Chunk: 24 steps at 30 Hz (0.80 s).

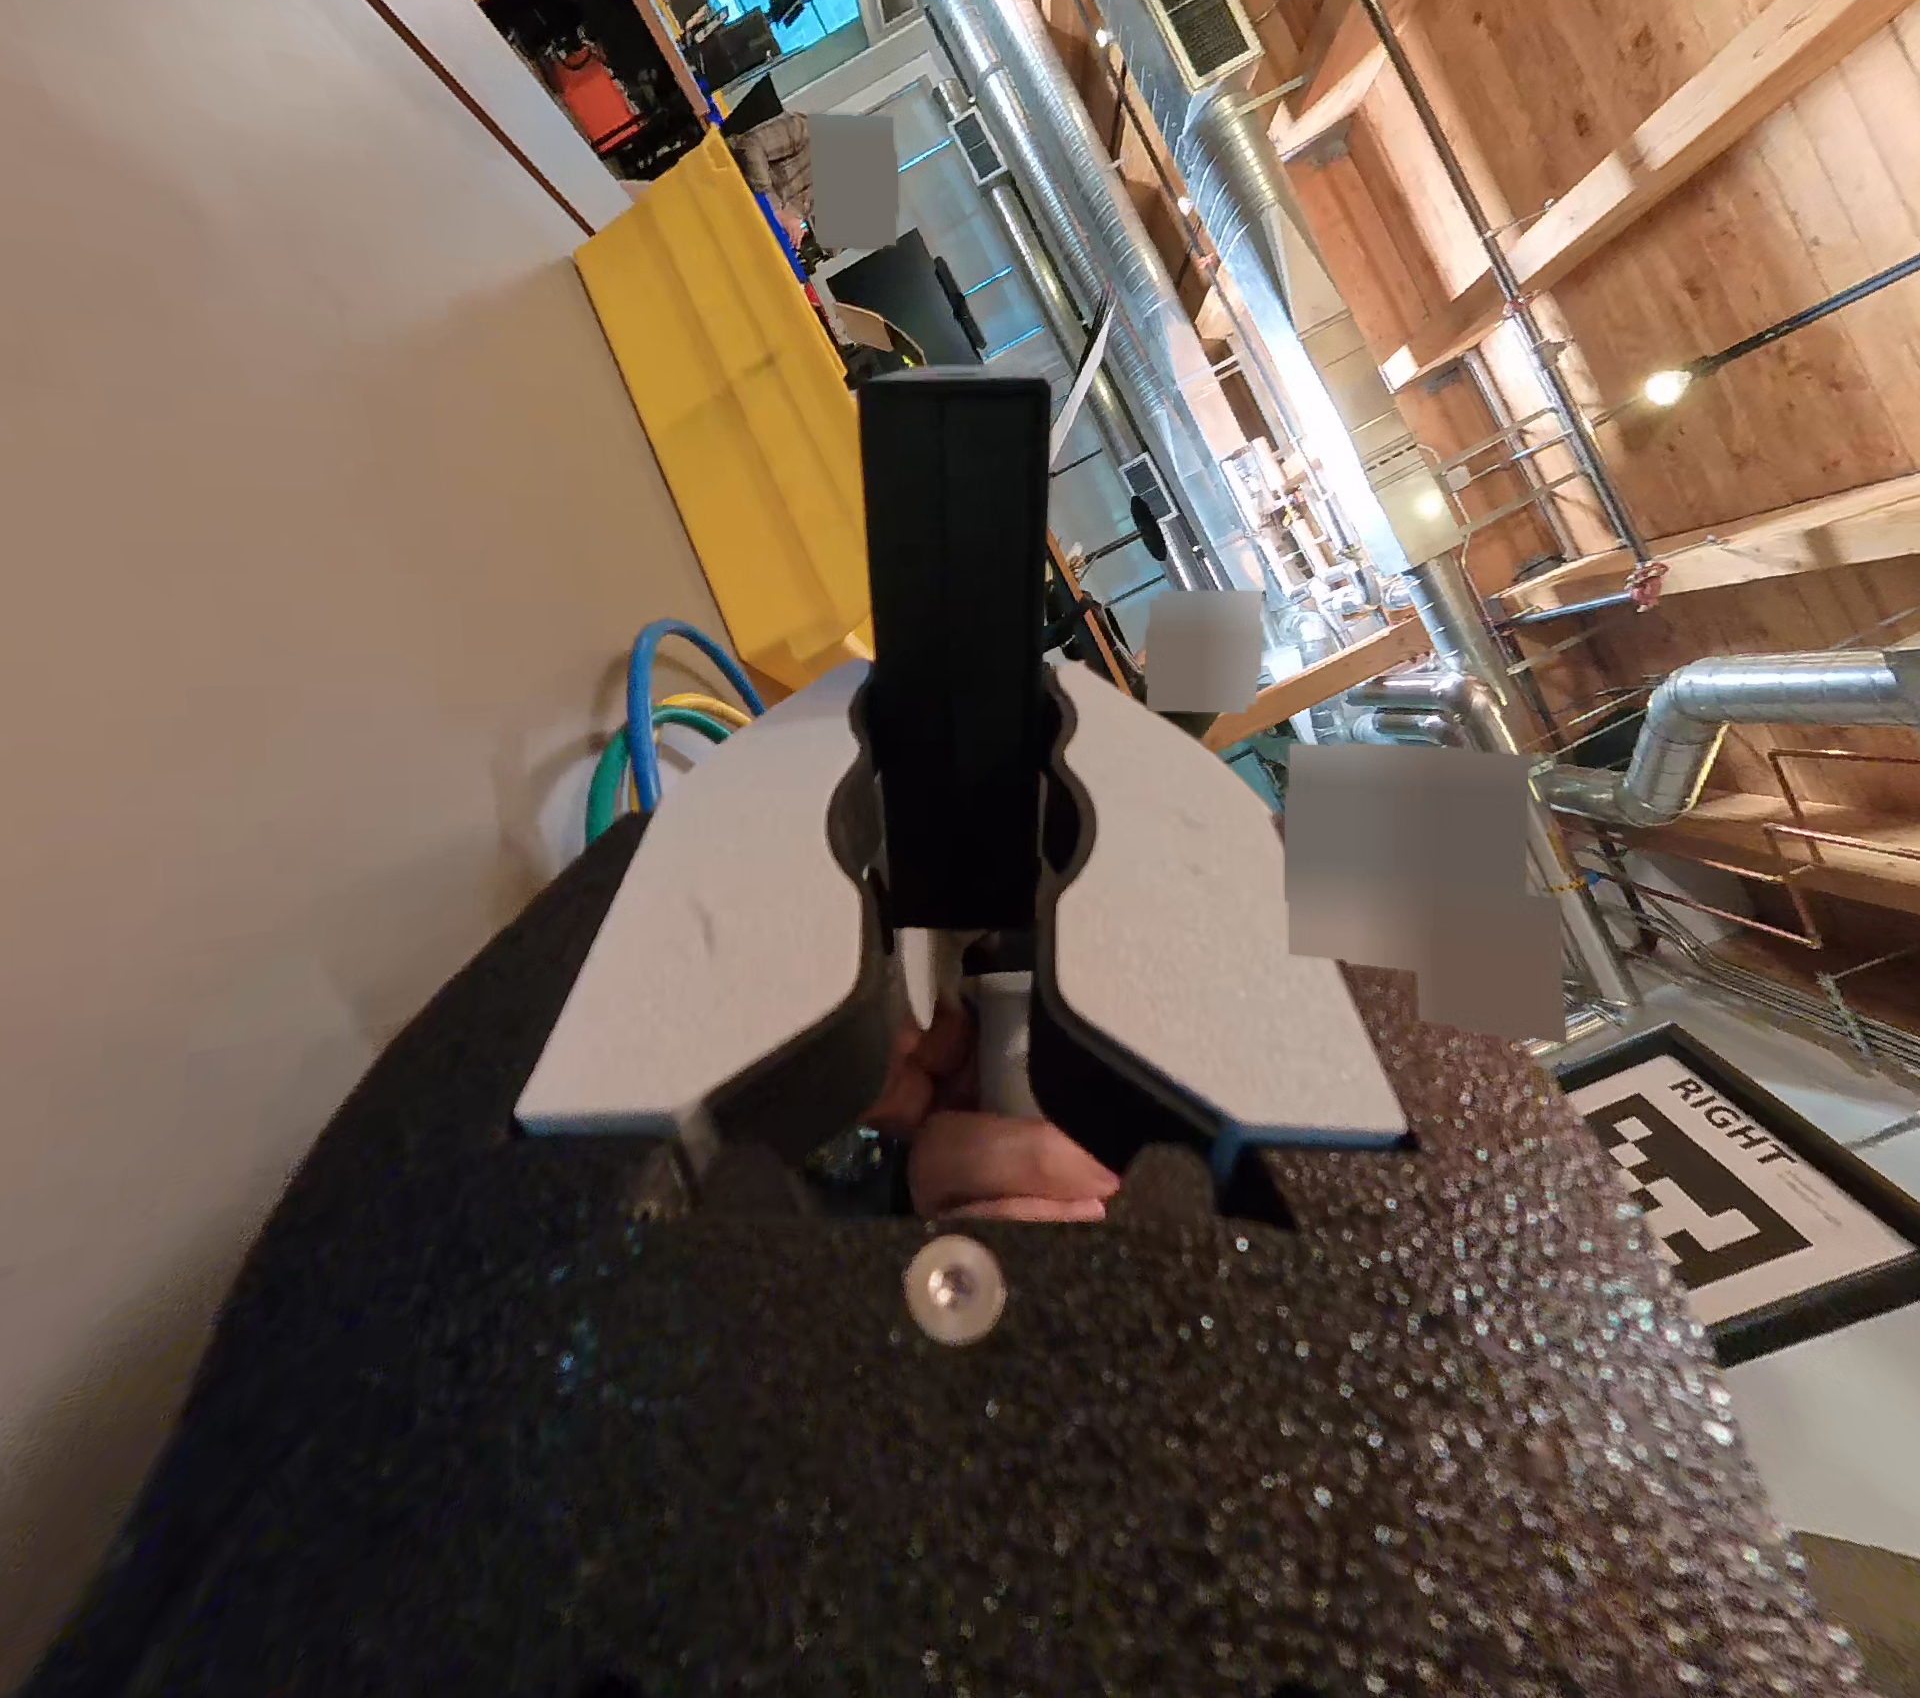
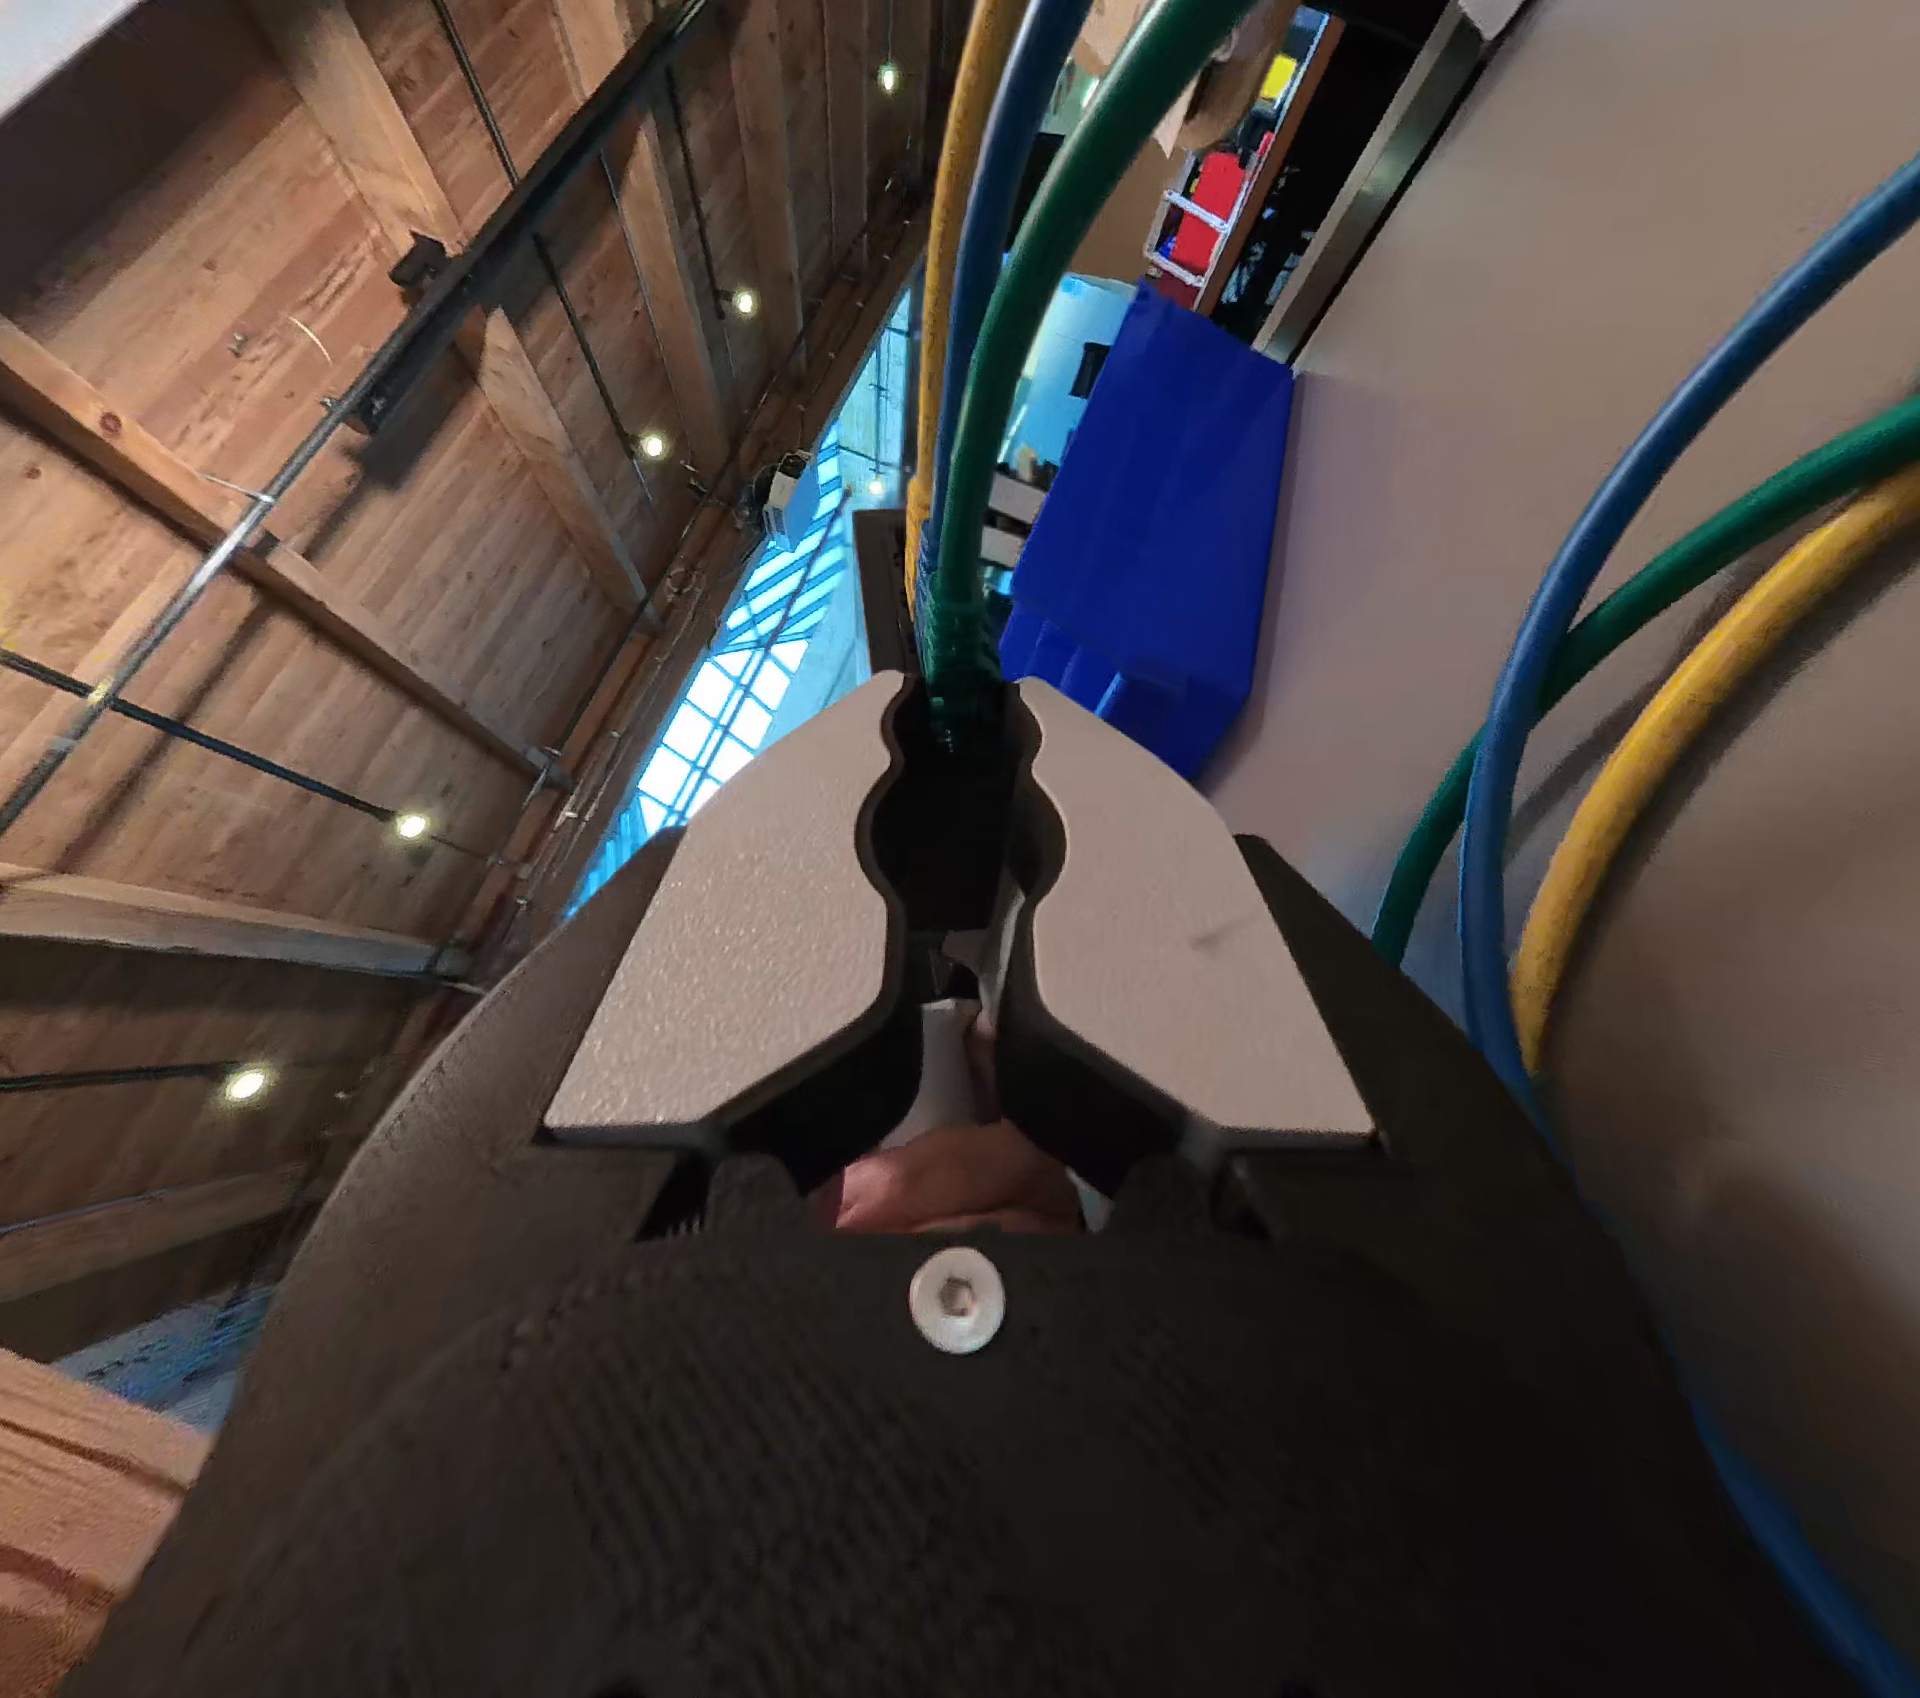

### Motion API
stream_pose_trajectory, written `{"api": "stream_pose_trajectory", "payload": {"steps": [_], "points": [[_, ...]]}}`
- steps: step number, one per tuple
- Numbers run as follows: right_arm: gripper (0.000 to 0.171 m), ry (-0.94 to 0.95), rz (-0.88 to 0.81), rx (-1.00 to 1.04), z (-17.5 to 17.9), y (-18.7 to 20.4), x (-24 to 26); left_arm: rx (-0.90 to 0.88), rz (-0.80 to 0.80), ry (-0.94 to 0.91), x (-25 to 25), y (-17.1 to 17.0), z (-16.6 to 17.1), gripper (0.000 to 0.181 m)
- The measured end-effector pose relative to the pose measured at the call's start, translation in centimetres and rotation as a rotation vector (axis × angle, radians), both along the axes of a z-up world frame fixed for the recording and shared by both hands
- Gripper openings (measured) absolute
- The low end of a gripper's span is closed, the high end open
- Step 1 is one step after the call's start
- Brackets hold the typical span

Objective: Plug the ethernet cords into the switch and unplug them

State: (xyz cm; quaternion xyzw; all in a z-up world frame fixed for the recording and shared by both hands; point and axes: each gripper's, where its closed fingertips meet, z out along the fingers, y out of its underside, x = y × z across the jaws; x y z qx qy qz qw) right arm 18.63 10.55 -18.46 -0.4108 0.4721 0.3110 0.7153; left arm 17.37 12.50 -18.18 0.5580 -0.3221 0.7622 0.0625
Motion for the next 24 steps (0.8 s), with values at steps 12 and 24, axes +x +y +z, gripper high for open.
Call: {"api": "stream_pose_trajectory", "payload": {"steps": [12,24], "points": [[0.013,-0.181,0.057,-0.150,0.6,0.3,0.5,-0.241,-0.047,0.024,0.1,-0.2,-0.1,0.027],[0.014,-0.270,0.104,-0.170,1.7,0.4,0.0,-0.144,-0.092,-0.078,-0.3,-0.1,0.8,0.027]]}}
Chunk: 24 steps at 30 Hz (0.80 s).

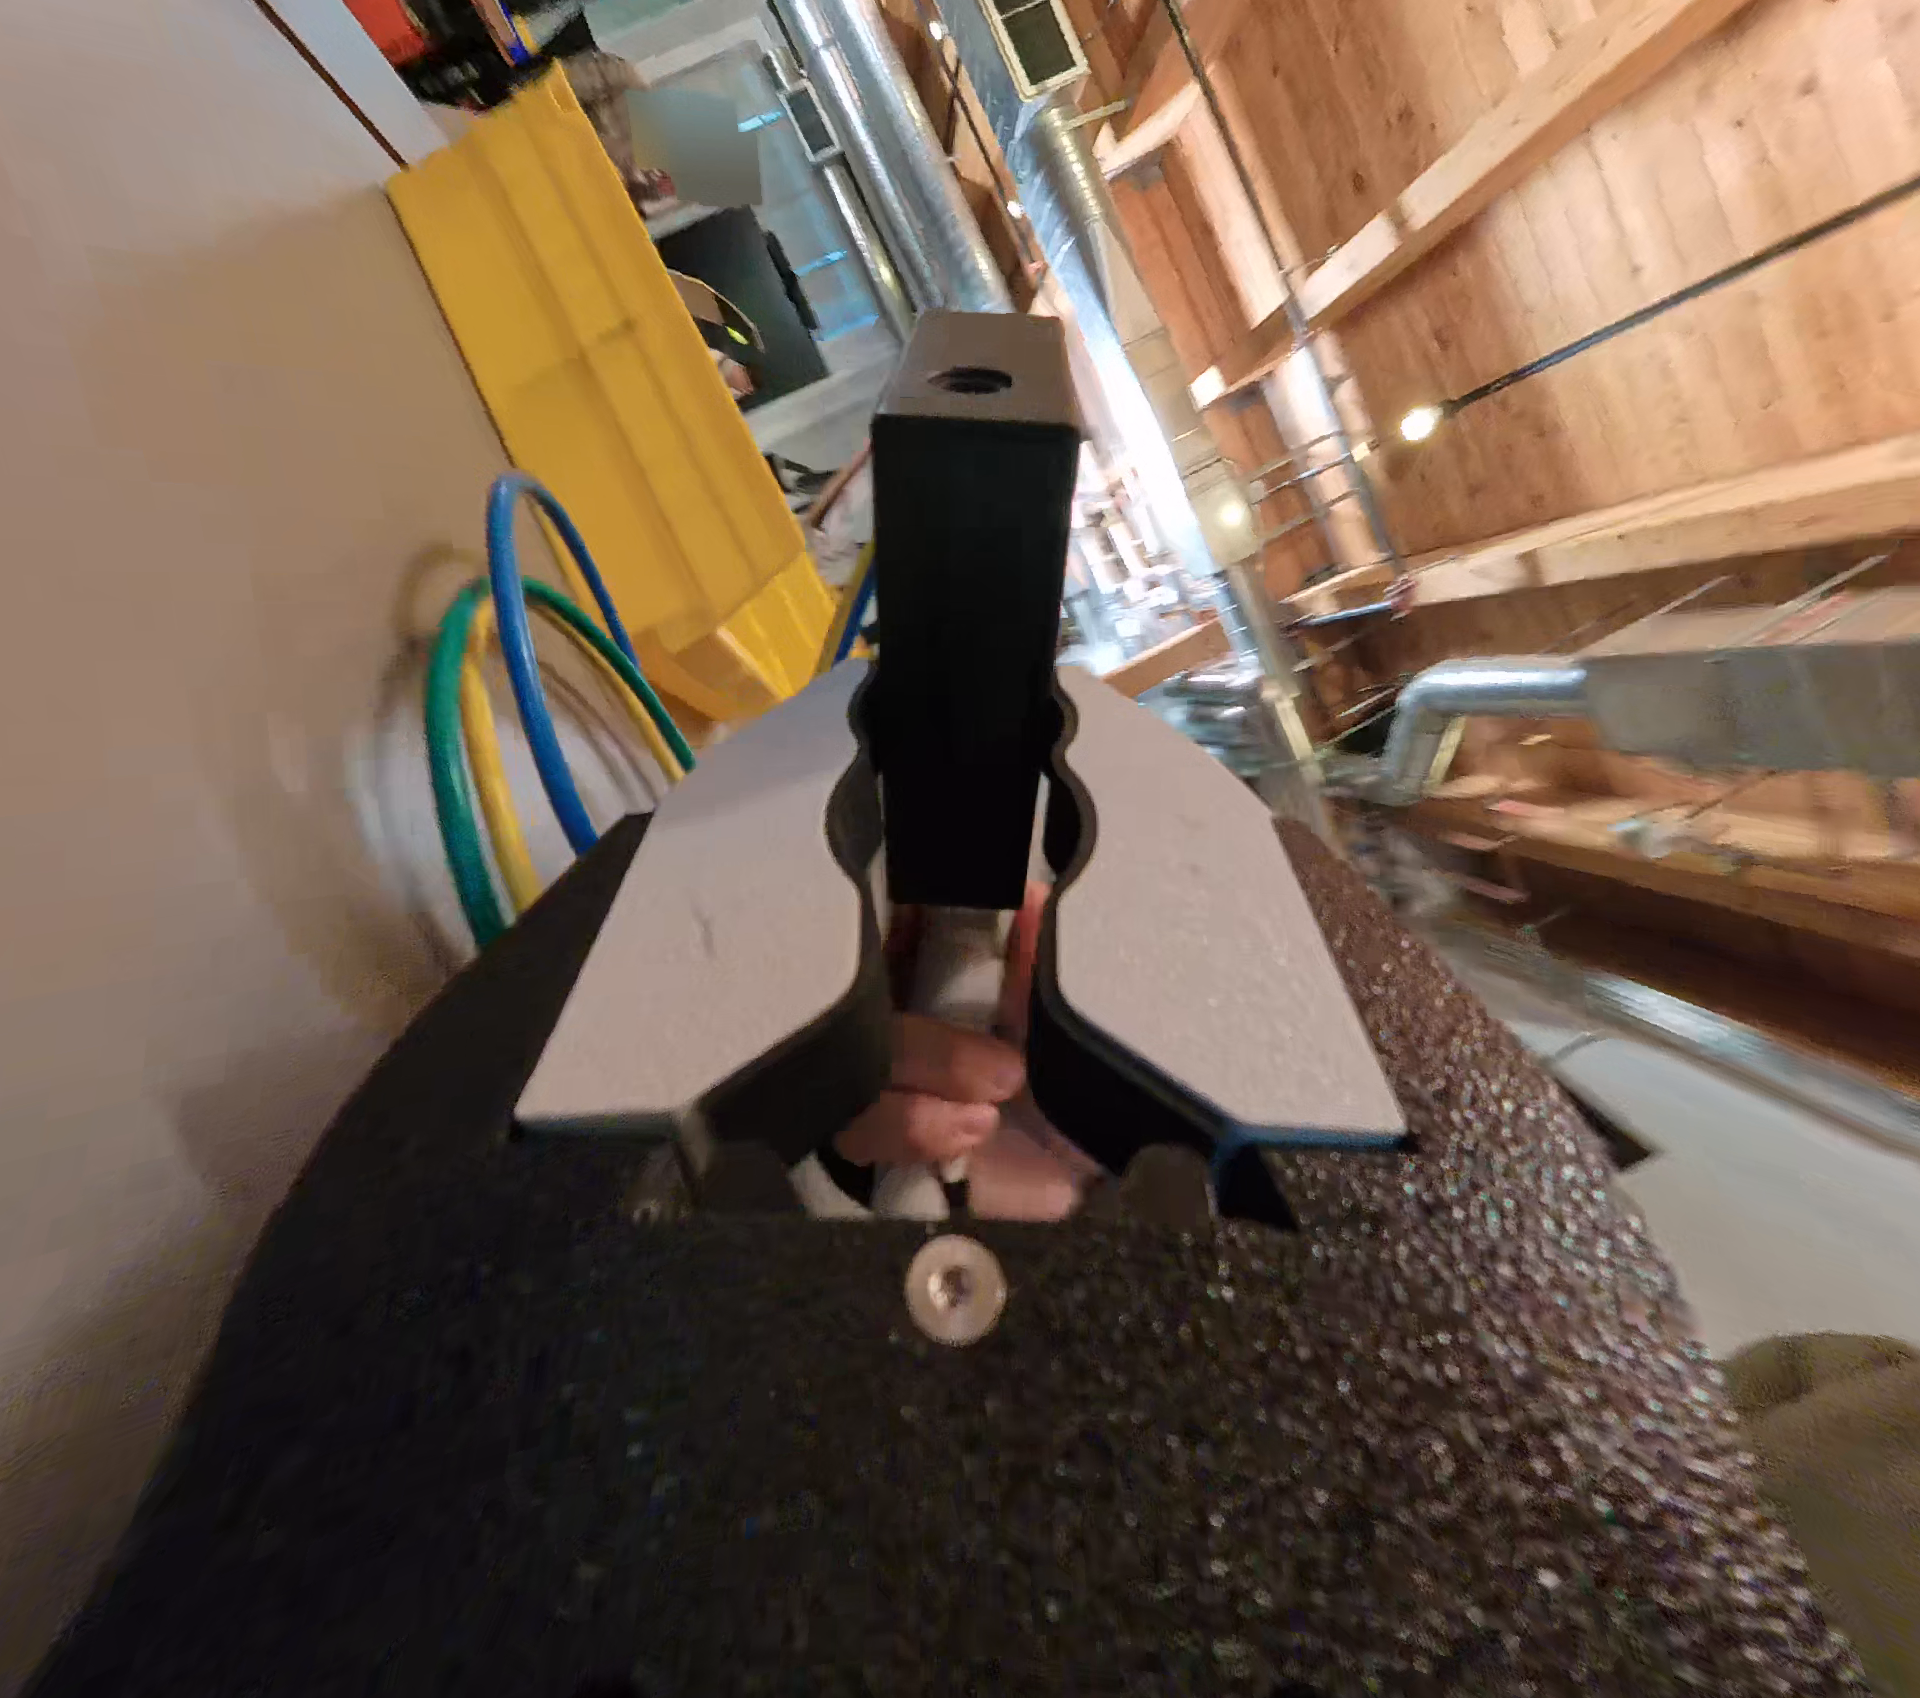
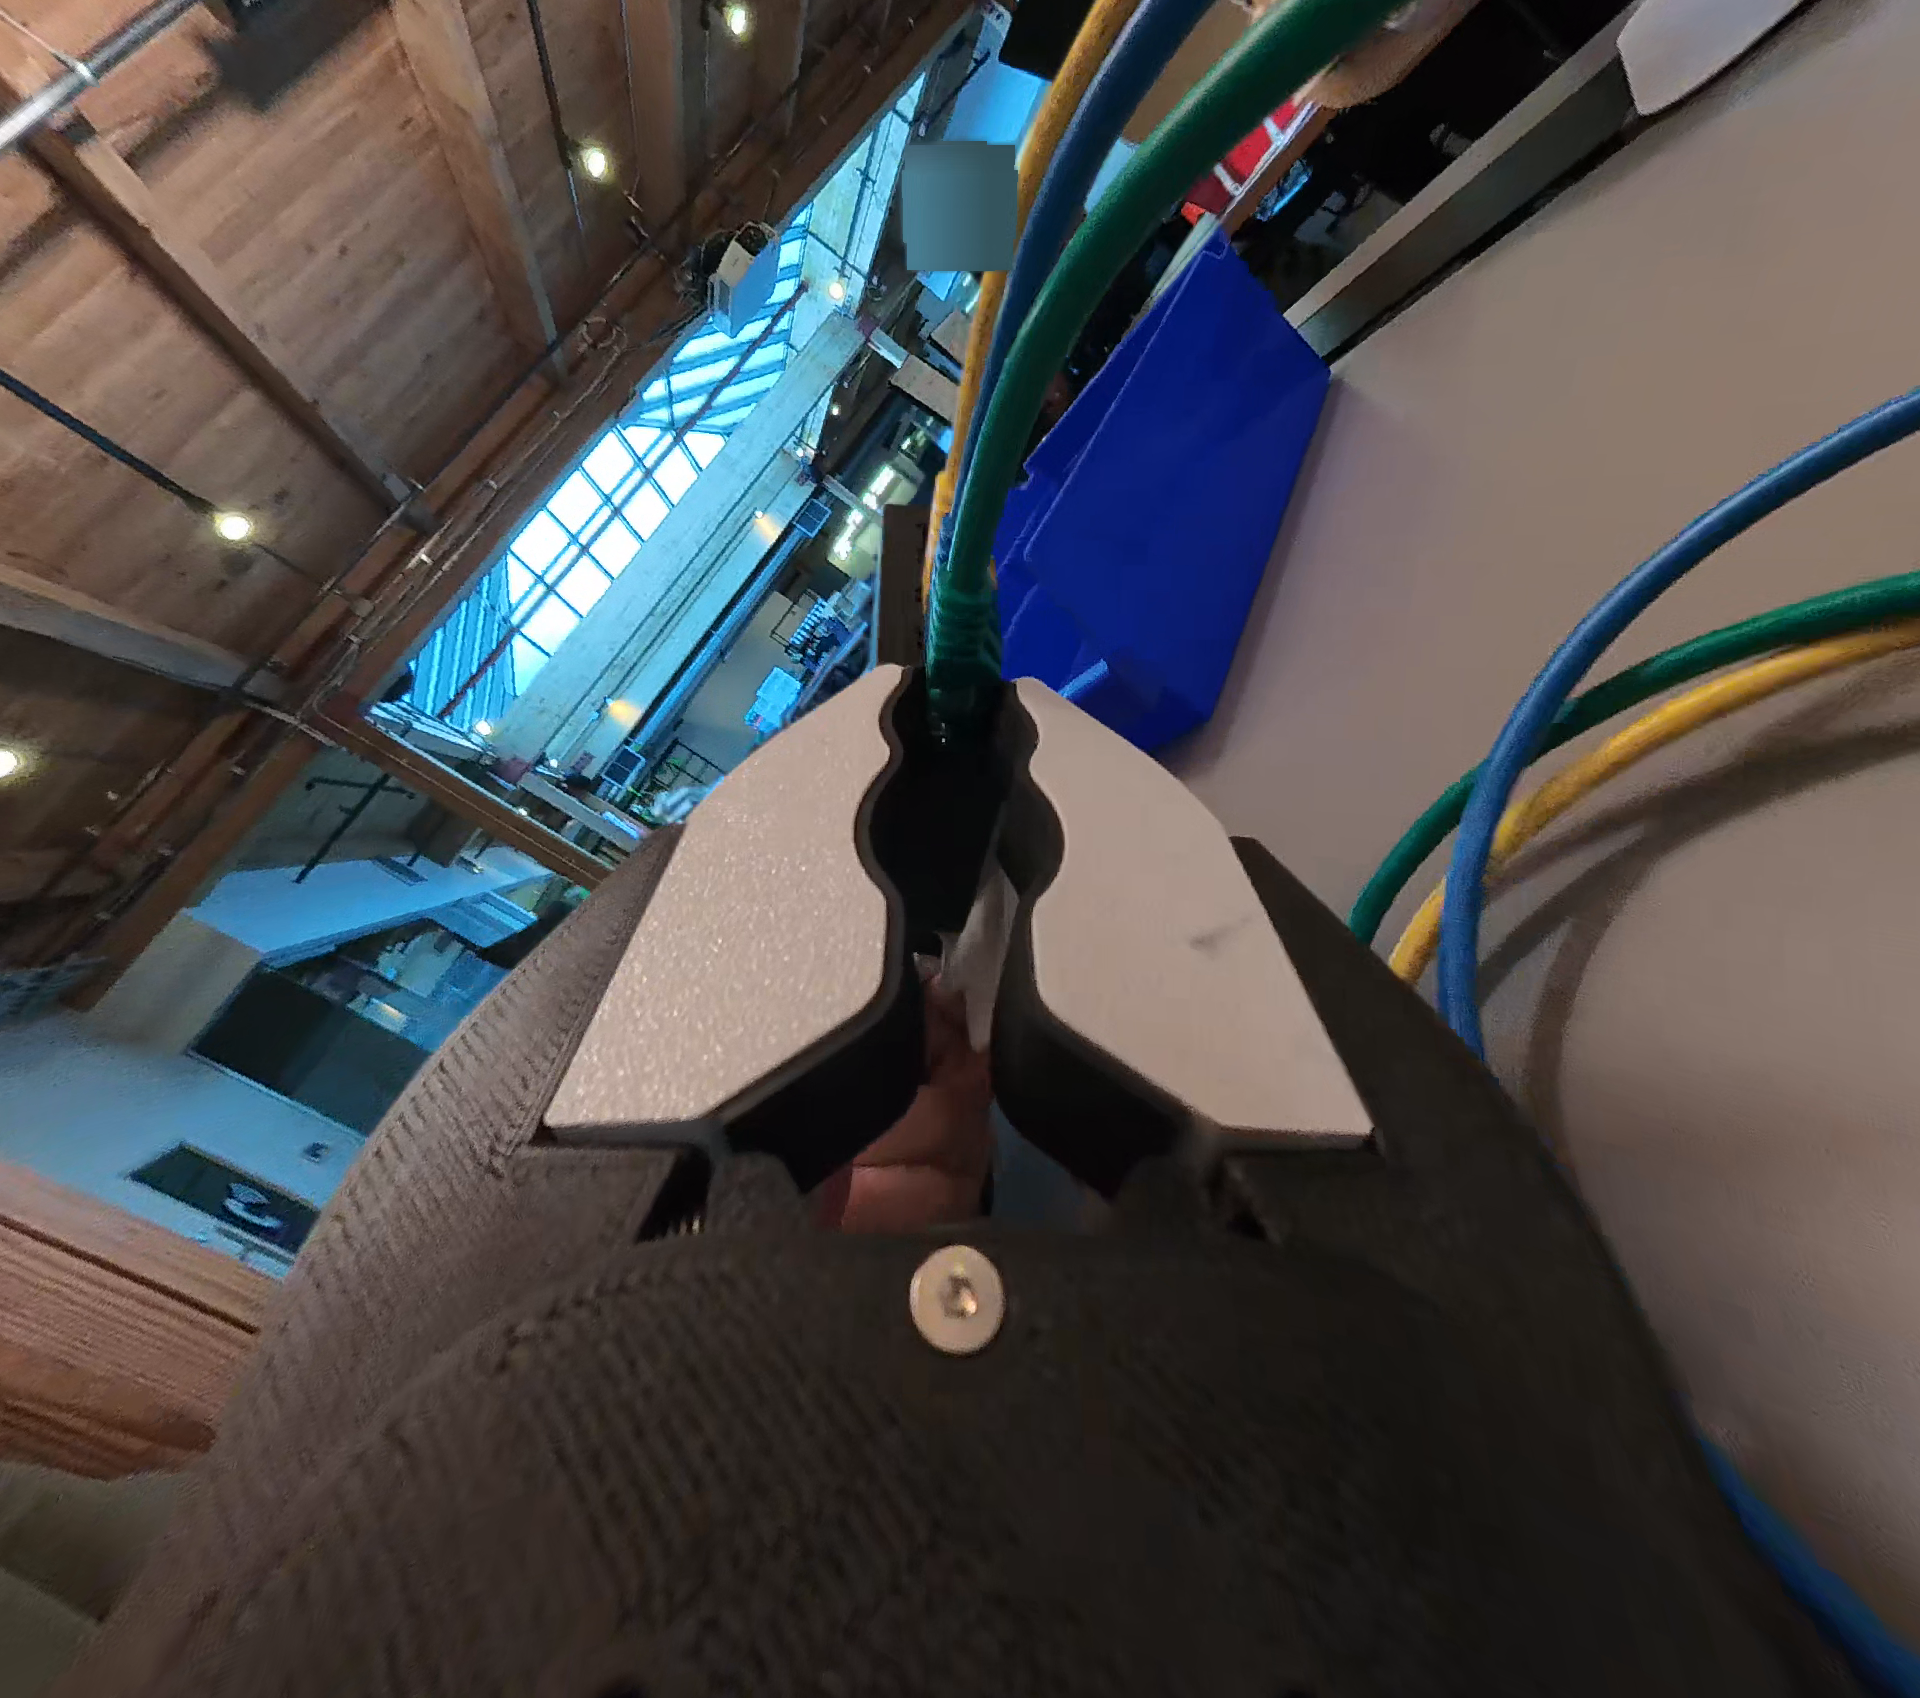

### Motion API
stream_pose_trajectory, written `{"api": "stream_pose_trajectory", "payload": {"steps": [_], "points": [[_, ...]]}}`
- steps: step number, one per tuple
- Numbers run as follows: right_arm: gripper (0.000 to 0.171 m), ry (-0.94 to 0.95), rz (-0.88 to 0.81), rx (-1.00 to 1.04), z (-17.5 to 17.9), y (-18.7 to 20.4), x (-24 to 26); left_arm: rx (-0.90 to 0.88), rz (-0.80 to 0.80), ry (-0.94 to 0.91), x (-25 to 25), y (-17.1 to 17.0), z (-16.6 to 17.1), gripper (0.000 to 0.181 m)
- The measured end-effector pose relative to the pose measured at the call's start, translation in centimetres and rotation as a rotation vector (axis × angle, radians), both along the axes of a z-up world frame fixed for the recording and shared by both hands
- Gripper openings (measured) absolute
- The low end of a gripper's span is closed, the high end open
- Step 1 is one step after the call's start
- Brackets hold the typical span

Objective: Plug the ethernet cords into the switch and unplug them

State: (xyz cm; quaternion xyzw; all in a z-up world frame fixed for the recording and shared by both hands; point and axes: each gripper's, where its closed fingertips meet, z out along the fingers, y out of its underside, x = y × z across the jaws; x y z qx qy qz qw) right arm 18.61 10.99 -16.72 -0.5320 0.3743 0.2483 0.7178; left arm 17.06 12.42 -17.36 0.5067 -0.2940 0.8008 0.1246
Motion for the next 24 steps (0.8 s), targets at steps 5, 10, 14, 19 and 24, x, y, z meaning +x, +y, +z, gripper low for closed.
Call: {"api": "stream_pose_trajectory", "payload": {"steps": [5,10,14,19,24], "points": [[0.014,-0.039,-0.008,-0.039,0.27,-0.33,0.03,-0.162,-0.107,0.052,-0.25,-0.55,0.10,0.027],[0.013,0.037,0.007,0.048,0.55,-0.26,-0.31,0.037,-0.035,-0.047,-0.43,-0.35,0.50,0.027],[0.014,-0.023,-0.008,-0.023,0.43,-0.42,-0.25,-0.059,-0.081,-0.003,-0.49,-0.50,0.33,0.027],[0.013,-0.097,-0.003,-0.095,0.39,-0.73,-0.23,-0.124,-0.126,0.028,-0.51,-0.89,0.14,0.027],[0.013,0.001,0.030,0.040,1.03,-0.63,-0.51,0.078,-0.062,-0.087,-0.77,-0.89,0.75,0.026]]}}
